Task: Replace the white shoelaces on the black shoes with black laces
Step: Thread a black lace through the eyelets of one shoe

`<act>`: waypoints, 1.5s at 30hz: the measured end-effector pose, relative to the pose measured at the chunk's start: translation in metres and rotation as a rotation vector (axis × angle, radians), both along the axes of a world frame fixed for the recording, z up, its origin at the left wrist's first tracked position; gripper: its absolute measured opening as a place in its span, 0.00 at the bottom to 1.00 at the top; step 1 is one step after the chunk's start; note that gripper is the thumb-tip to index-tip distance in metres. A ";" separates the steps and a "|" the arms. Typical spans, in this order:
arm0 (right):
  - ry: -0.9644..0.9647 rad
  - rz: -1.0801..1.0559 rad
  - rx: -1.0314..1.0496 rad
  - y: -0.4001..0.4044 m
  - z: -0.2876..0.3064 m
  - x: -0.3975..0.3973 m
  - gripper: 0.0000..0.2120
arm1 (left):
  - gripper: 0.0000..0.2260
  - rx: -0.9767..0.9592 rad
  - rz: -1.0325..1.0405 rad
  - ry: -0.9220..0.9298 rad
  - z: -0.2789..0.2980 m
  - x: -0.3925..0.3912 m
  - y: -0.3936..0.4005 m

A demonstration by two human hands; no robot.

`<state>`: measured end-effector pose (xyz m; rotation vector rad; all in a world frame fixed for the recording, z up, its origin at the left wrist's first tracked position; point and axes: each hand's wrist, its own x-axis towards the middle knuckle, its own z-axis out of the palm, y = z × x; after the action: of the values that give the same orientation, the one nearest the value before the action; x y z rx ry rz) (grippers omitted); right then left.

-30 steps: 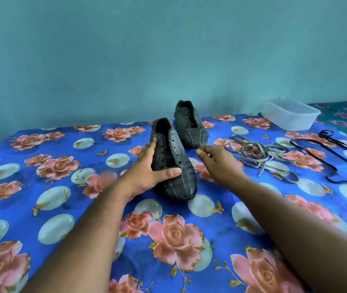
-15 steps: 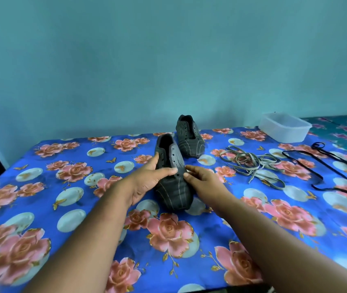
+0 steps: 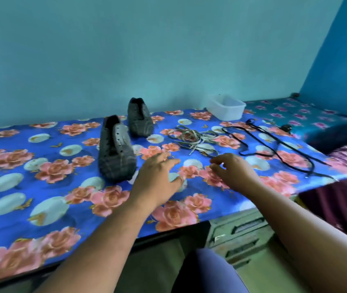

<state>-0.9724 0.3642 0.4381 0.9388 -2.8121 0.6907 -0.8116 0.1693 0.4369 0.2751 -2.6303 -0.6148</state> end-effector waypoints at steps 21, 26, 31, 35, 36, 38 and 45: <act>-0.025 0.082 0.069 -0.014 -0.003 0.018 0.08 | 0.26 -0.060 0.010 -0.126 -0.029 -0.016 0.013; -0.387 0.331 -0.330 -0.030 0.003 0.057 0.08 | 0.22 -0.086 -0.006 -0.100 -0.029 -0.013 0.013; 0.051 0.116 -0.074 -0.012 0.002 0.024 0.09 | 0.07 -0.049 0.010 -0.039 -0.031 -0.013 0.010; 0.097 0.025 0.313 0.006 -0.004 0.013 0.12 | 0.05 -0.072 0.018 -0.031 -0.034 -0.015 0.009; 0.097 0.039 0.290 0.005 -0.006 0.017 0.10 | 0.05 -0.068 0.022 -0.027 -0.035 -0.017 0.008; 0.162 0.058 0.263 0.001 -0.009 0.027 0.07 | 0.05 -0.042 0.045 -0.008 -0.036 -0.018 0.007; -0.556 0.094 -0.508 -0.030 0.019 0.077 0.12 | 0.23 0.313 0.062 0.159 -0.017 0.002 0.017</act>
<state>-0.8953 0.3343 0.4573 0.8803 -2.7631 1.8135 -0.8100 0.1863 0.4202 0.3818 -2.3591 -0.9853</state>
